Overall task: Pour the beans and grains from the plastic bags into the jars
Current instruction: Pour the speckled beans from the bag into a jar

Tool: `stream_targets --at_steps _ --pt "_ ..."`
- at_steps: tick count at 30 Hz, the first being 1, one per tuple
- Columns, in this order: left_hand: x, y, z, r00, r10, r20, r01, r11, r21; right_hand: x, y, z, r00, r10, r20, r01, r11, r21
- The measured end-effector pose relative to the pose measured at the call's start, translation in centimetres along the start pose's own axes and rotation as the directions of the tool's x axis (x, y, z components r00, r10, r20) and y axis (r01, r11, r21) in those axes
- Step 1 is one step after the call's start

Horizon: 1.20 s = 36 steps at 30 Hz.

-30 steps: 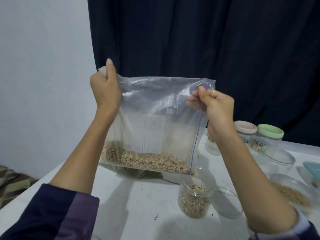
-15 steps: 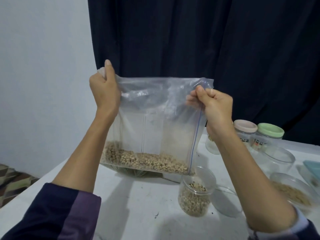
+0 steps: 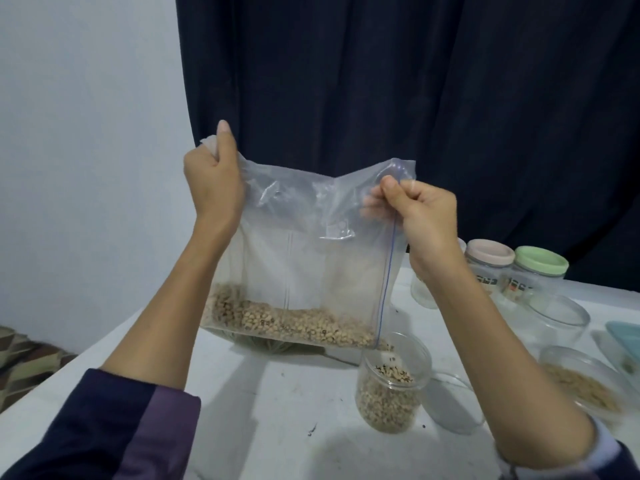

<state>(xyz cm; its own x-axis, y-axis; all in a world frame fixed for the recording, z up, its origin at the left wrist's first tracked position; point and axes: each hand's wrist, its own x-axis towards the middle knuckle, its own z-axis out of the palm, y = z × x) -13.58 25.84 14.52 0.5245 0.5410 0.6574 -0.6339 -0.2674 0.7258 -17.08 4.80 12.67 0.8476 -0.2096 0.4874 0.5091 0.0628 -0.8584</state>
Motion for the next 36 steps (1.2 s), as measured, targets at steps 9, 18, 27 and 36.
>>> stream_targets --at_steps 9,18,27,36 --pt "0.1 0.4 -0.1 1.000 0.000 -0.005 0.000 1.000 -0.017 -0.1 -0.4 0.1 1.000 0.000 -0.017 0.001 0.997 0.077" --pt "-0.2 0.7 -0.1 0.999 -0.008 0.032 0.009 0.999 -0.031 -0.2 -0.6 -0.1 1.000 0.007 -0.001 -0.007 0.998 0.058" --pt "0.0 0.9 -0.2 1.000 -0.010 0.009 0.011 0.999 -0.035 0.0 -0.9 -0.3 1.000 0.008 -0.002 -0.008 0.998 0.062" --pt "0.2 1.1 -0.3 1.000 0.000 0.009 0.000 1.000 -0.029 0.2 -0.7 -0.3 1.000 0.008 -0.011 -0.007 0.996 0.084"
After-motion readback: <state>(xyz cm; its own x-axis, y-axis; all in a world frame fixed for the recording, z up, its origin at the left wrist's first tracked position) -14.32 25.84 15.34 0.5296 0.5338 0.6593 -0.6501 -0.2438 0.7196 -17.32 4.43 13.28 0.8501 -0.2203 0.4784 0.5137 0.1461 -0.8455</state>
